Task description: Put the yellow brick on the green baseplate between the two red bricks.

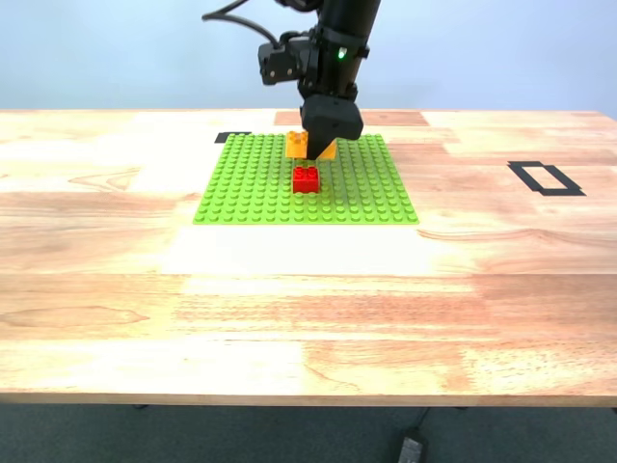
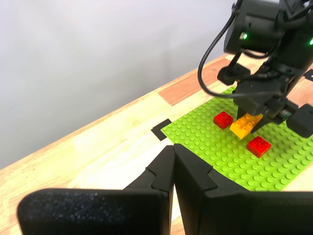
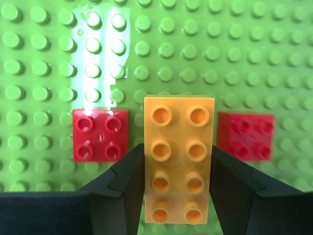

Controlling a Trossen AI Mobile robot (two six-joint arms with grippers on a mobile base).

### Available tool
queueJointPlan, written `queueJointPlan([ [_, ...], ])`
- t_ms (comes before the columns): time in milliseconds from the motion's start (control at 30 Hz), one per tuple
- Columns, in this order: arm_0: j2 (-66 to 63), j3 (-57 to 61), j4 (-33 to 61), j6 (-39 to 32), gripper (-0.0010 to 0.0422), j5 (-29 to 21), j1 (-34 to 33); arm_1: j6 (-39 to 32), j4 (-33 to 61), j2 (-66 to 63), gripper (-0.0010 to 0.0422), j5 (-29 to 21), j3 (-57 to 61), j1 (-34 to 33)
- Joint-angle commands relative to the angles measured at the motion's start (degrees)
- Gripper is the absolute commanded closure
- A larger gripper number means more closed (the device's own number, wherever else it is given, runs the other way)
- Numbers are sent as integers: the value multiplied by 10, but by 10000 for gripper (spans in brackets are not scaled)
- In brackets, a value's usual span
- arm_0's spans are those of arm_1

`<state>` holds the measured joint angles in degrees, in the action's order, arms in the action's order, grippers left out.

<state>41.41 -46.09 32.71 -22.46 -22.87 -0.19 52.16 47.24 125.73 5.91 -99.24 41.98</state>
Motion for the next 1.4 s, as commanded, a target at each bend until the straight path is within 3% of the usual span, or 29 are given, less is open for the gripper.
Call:
queueJointPlan([
  [33,0,0,0,0,413,0,0,-2,-4,10,354,1,1,0],
  [700,0,0,3,0,412,0,0,-12,-20,31,350,-6,1,4],
  [1100,0,0,0,0,412,0,0,-13,-23,15,243,-18,8,3],
  [1400,0,0,2,-9,412,0,0,-14,-47,2,203,-18,37,10],
])
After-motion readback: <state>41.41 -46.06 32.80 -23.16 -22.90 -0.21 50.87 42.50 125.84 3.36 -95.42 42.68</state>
